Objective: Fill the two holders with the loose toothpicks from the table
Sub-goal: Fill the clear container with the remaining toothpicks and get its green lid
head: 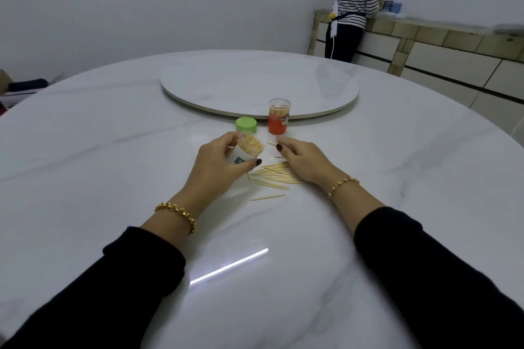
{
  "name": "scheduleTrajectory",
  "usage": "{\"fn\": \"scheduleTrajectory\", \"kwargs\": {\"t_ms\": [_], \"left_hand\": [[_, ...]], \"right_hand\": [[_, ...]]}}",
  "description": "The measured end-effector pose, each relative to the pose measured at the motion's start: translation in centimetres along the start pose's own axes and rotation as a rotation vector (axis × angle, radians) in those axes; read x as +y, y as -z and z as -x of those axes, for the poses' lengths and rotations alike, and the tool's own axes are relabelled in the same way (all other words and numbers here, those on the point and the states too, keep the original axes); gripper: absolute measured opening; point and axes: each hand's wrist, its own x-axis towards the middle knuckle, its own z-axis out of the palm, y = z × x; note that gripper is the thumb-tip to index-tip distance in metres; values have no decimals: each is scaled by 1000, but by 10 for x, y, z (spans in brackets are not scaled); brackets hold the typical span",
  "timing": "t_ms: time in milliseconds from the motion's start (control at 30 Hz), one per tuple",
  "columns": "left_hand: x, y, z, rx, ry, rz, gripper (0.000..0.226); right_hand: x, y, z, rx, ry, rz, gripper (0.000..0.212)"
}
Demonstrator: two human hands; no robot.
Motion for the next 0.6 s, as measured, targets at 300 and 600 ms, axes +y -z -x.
{"fn": "scheduleTrajectory", "kwargs": {"t_ms": [300,600], "left_hand": [[-3,-1,-1,-6,0,2,52],[-3,0,-1,5,-10,-18,52]], "right_hand": [[1,11,1,-53,126,101,47],[4,6,-3,57,230,163,16]]}}
